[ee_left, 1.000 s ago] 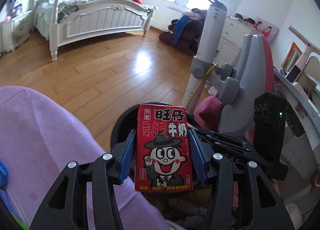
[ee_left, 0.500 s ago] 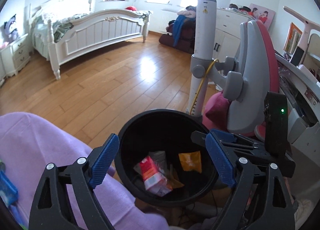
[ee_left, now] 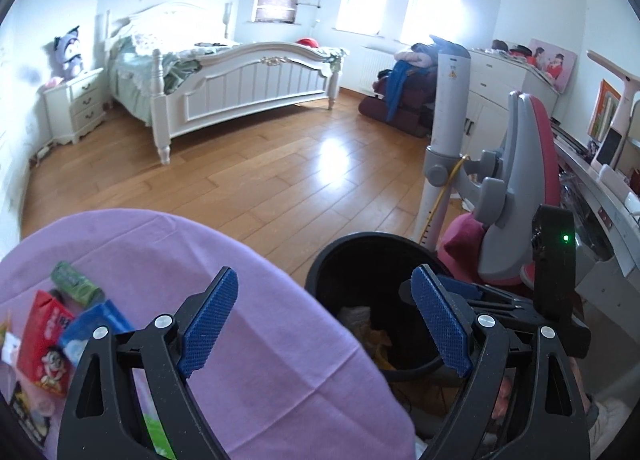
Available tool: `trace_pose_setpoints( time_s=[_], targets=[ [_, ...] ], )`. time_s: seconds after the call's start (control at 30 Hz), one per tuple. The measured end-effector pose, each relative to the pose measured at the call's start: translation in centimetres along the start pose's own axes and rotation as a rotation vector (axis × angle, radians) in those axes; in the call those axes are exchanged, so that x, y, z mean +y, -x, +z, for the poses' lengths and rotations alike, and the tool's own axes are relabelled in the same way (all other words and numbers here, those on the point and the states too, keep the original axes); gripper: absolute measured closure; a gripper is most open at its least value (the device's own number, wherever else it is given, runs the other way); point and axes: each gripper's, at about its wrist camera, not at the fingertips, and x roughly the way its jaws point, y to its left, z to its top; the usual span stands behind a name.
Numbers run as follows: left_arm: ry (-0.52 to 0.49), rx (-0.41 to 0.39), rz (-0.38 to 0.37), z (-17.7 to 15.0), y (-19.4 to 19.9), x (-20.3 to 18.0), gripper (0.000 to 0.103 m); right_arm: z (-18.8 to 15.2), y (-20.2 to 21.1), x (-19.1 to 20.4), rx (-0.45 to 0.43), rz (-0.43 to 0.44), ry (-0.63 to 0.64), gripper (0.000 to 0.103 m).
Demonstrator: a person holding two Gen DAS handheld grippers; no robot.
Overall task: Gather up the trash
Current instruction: 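Move both tools back over the table, then grasp the gold snack wrapper with the left gripper while the right grasps a red juice box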
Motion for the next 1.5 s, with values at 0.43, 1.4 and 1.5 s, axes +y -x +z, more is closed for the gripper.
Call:
trace_pose_setpoints(
  time_s=[0.43,1.4,1.5],
  targets=[
    [0.264,-0.062,0.25,-5.0,10.8,18.5,0.016,-0.8,-3.8,14.8,0.113,0.165,0.237,0.021],
    [0.103,0.224,0.326,-8.2,7.5,34.2,0.085,-3.8,-16.1,31.8,0.386,0.012,0.547,0.066],
    [0.148,0.204,0.306,-8.5,8.0,34.5,0.092,-3.9,-15.5,31.6,0.374,0.031,0.559,0.071]
  ],
)
